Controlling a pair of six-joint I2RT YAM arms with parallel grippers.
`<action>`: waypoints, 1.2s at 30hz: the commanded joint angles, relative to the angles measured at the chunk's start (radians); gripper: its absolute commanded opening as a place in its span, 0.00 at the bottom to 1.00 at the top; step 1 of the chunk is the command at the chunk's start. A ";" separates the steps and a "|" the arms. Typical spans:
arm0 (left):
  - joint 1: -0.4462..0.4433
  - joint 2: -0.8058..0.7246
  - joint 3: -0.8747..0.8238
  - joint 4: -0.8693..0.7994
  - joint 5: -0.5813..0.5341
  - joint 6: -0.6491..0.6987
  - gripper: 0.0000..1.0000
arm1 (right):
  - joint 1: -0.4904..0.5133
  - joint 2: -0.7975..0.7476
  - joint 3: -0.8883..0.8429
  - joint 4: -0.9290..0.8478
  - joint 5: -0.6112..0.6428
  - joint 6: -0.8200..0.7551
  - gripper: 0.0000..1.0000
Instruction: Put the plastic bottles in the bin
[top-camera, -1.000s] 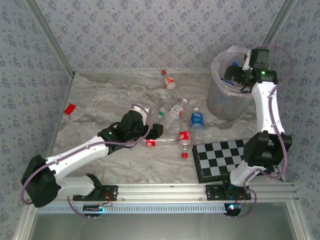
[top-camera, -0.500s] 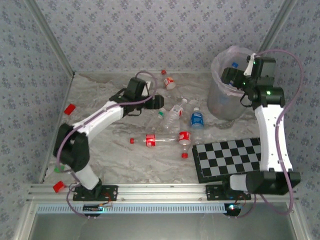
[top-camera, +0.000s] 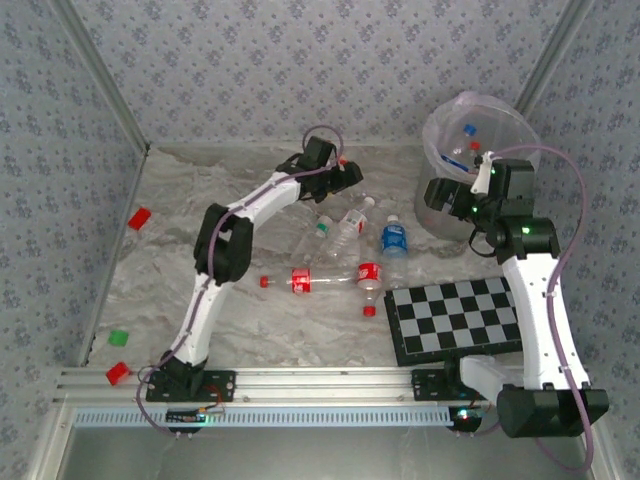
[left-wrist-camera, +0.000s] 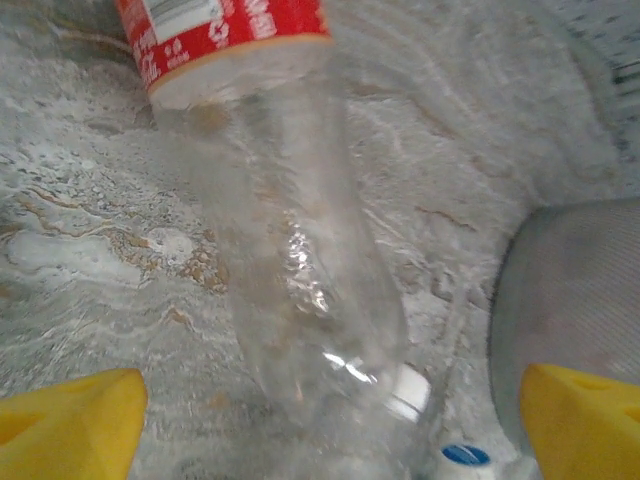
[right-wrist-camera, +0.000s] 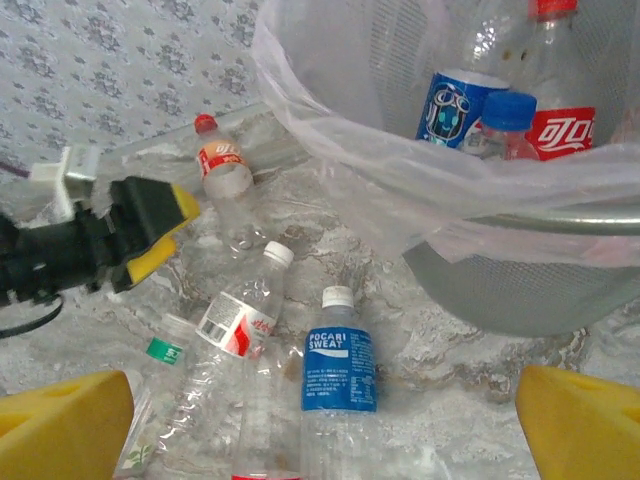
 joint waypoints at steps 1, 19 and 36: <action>-0.006 0.067 0.138 -0.123 -0.041 -0.050 0.95 | -0.010 -0.024 -0.009 0.014 -0.022 -0.020 1.00; 0.008 0.207 0.359 -0.174 0.000 -0.044 0.61 | -0.113 -0.095 -0.058 -0.018 -0.127 -0.040 1.00; 0.011 -0.363 -0.238 0.029 -0.064 0.192 0.41 | -0.121 -0.310 -0.264 0.059 -0.359 0.110 1.00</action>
